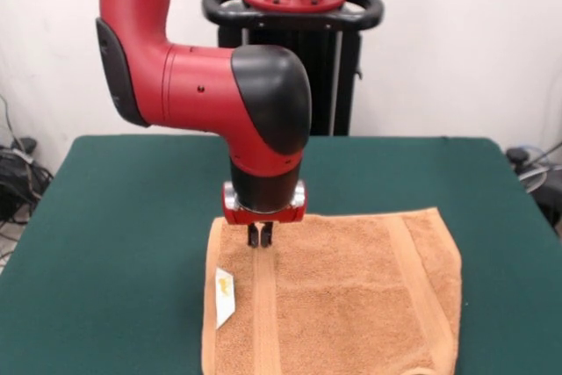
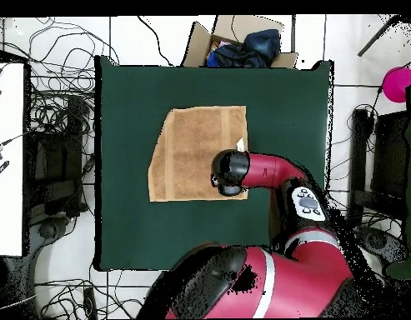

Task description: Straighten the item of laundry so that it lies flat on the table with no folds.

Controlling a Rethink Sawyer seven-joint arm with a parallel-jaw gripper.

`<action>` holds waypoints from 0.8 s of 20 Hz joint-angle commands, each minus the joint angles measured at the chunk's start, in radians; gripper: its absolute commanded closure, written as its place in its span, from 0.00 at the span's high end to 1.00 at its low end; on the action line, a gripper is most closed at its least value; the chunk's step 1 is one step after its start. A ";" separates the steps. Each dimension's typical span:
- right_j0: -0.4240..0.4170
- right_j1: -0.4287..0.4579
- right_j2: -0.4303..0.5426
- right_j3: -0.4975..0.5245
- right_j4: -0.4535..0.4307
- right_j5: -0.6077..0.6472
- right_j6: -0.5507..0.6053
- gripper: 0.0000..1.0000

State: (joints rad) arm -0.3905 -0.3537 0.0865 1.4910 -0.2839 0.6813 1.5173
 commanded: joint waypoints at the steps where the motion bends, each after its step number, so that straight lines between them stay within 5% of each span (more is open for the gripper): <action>1: 0.028 0.031 -0.007 -0.001 -0.083 -0.030 0.035 0.00; 16: 0.070 0.154 -0.055 -0.097 -0.122 0.075 0.060 0.00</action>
State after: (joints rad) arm -0.3423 -0.3375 0.0627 1.4449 -0.3331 0.7258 1.5173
